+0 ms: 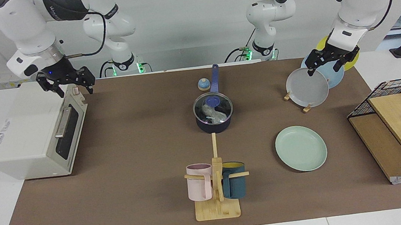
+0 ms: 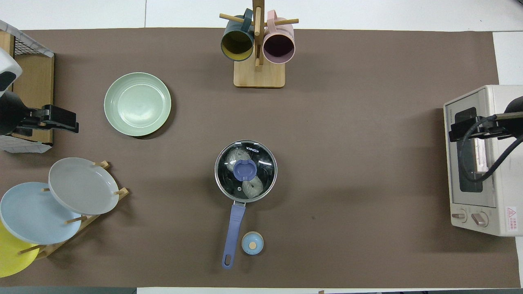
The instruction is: Transfer vermicelli from pot to plate
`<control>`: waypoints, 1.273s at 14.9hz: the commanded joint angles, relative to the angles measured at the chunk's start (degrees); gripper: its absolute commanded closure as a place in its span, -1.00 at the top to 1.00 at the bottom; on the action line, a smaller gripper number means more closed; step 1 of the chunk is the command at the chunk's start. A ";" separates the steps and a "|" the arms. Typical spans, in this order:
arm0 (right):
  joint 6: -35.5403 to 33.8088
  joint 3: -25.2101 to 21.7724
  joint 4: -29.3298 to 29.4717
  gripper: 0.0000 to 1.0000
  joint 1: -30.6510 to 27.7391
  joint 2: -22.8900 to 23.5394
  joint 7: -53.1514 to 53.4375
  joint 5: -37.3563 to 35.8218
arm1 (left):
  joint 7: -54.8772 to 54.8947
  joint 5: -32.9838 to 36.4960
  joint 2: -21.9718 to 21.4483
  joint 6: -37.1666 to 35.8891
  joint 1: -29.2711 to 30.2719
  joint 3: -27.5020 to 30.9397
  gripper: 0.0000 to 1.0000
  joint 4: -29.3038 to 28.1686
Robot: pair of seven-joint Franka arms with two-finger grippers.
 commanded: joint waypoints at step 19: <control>0.27 2.93 6.06 1.00 14.16 4.18 15.62 3.65 | 0.13 -0.72 -1.65 1.38 0.96 -0.54 1.00 -1.97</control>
